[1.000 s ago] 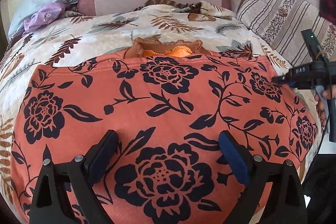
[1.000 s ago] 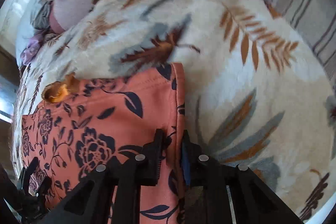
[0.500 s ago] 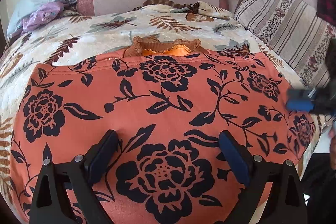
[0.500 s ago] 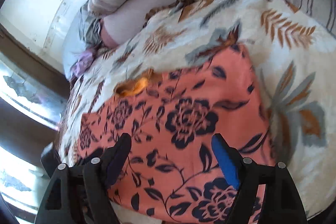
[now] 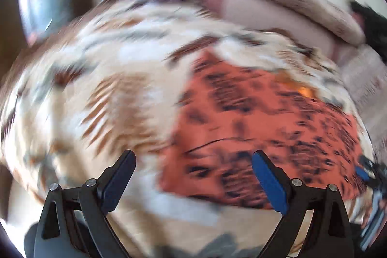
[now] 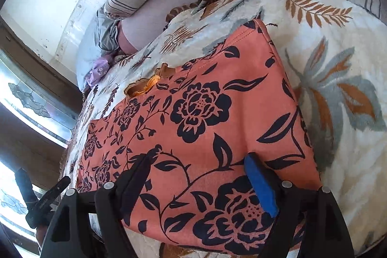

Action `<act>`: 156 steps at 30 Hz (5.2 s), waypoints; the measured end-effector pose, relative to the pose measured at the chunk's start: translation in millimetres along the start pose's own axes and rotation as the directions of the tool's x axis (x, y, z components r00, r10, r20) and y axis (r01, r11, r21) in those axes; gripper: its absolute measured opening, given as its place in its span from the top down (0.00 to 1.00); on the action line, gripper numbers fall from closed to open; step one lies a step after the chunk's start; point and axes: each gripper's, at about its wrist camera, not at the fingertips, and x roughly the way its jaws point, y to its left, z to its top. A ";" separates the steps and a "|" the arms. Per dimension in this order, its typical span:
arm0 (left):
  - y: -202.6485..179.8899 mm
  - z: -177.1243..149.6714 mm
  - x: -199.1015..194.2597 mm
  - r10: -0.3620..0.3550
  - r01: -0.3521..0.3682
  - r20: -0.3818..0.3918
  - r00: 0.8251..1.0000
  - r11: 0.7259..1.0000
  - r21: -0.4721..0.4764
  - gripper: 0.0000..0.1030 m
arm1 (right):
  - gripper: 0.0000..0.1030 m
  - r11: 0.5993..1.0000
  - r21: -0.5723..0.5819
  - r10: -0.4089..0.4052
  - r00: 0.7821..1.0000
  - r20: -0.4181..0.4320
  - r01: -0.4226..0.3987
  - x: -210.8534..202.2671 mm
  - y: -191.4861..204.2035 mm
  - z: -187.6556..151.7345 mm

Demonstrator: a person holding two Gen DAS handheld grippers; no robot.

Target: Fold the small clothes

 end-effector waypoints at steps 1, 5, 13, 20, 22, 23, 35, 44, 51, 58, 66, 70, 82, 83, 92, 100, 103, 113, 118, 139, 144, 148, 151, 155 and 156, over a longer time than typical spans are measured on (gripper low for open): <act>11.4 -4.0 13.5 -0.023 0.021 -0.083 0.996 1.000 -0.016 0.51 | 0.19 1.000 -0.009 -0.004 1.000 -0.001 0.004 0.4 1.1 0.1; 16.0 -11.1 8.7 -0.070 0.073 -0.166 0.984 0.997 0.015 0.76 | 0.19 1.000 -0.022 0.002 1.000 -0.004 -0.002 -1.2 0.8 -0.1; 13.4 13.4 -19.4 -0.073 0.069 -0.086 0.994 0.996 -0.056 0.32 | 0.18 0.999 -0.054 0.003 1.000 0.006 -0.003 1.5 1.3 -2.6; -33.6 99.9 50.3 -0.157 0.159 -0.089 0.984 0.987 0.015 0.17 | 0.17 0.999 -0.053 0.008 1.000 -0.005 -0.009 2.1 1.8 -1.7; -29.7 115.2 92.9 -0.159 0.157 -0.165 0.973 0.987 -0.026 0.59 | 0.17 0.999 -0.045 0.019 1.000 -0.008 -0.019 1.9 -0.1 -0.8; -19.5 117.4 116.4 -0.156 0.140 -0.226 0.962 0.986 -0.087 0.69 | 0.17 0.999 -0.046 0.022 1.000 -0.009 -0.022 2.0 -0.6 -0.6; 11.0 105.3 85.9 -0.097 0.066 -0.093 0.991 0.954 -0.292 0.43 | 0.17 0.999 -0.047 0.016 1.000 0.000 -0.016 2.3 0.2 -1.3; -28.2 72.4 16.8 -0.025 0.026 0.058 0.998 0.999 -0.020 0.27 | 0.17 0.990 0.140 0.012 0.999 -0.034 -0.007 -15.9 5.0 -5.5; -71.2 44.5 -10.1 -0.051 0.034 0.097 0.994 0.986 0.166 0.25 | 0.17 0.984 0.173 0.053 0.998 -0.021 -0.048 -38.0 10.7 -39.8; -93.0 28.8 -18.1 -0.058 0.040 0.084 0.995 0.978 0.204 0.25 | 0.17 0.964 0.259 0.071 0.997 -0.012 -0.065 -49.5 -10.8 -61.8; -109.0 21.1 -15.3 -0.039 0.022 0.068 0.997 0.972 0.236 0.25 | 0.17 0.913 0.386 0.131 0.991 0.028 -0.132 -54.6 -44.3 -75.2; -119.0 17.6 -11.7 -0.037 0.021 0.056 0.998 0.967 0.255 0.25 | 0.17 0.894 0.418 0.149 0.987 0.060 -0.161 -57.5 -55.0 -72.2; -132.1 -13.5 37.5 0.009 -0.010 0.003 1.000 0.935 0.355 0.13 | 0.17 0.824 0.506 0.193 0.966 0.173 -0.255 -65.9 -86.4 -73.3; -132.8 -12.5 35.8 0.013 -0.011 -0.005 1.000 0.934 0.356 0.13 | 0.17 0.819 0.510 0.195 0.964 0.180 -0.261 -67.4 -88.6 -73.5; -148.6 2.6 23.1 -0.066 0.058 0.012 0.998 0.939 0.339 0.13 | 0.17 0.753 0.554 0.268 0.935 0.234 -0.354 -69.8 -93.2 -62.4; -159.3 -1.6 14.8 -0.100 0.078 0.038 0.994 0.923 0.376 0.13 | 0.17 0.727 0.620 0.241 0.955 0.171 -0.295 -51.8 -91.4 -59.8; -163.5 3.3 16.8 -0.107 0.089 0.027 0.994 0.923 0.374 0.13 | 0.21 0.743 0.600 0.220 0.955 0.200 -0.297 -47.0 -90.3 -46.2; -183.3 -6.9 64.3 -0.053 0.084 -0.084 0.995 0.898 0.431 0.11 | 0.40 0.834 0.530 0.098 0.986 0.134 -0.155 -31.9 -73.5 -27.4; -178.9 0.4 50.8 -0.156 0.172 -0.073 0.985 0.895 0.412 0.13 | 0.80 0.932 0.360 -0.056 0.998 0.026 0.043 -27.0 -46.3 -2.3; -30.7 87.8 55.7 -0.680 0.624 -0.109 0.725 0.715 -0.315 0.13 | 0.83 0.966 -0.241 0.063 0.991 -0.121 -0.091 85.4 206.3 -36.6; -98.1 100.8 79.5 -0.696 0.648 -0.269 0.665 0.718 -0.255 0.13 | 0.83 0.955 -0.283 0.077 0.995 -0.071 -0.094 68.3 218.4 -35.2; -136.1 102.3 87.8 -0.622 0.614 -0.324 0.713 0.777 -0.139 0.24 | 0.83 0.936 -0.344 0.066 0.997 -0.042 -0.076 56.6 223.9 -44.1; -150.0 104.7 88.4 -0.557 0.584 -0.342 0.757 0.812 -0.030 0.84 | 0.83 0.932 -0.357 0.054 0.998 -0.029 -0.061 52.2 224.0 -47.7; -142.6 119.1 47.3 -0.614 0.650 -0.253 0.748 0.755 0.087 0.86 | 0.83 0.927 -0.366 0.090 0.996 -0.010 -0.087 39.7 232.3 -44.7; -138.1 124.6 32.7 -0.627 0.662 -0.228 0.745 0.738 0.133 0.86 | 0.83 0.922 -0.374 0.108 0.994 -0.004 -0.102 34.4 240.6 -44.1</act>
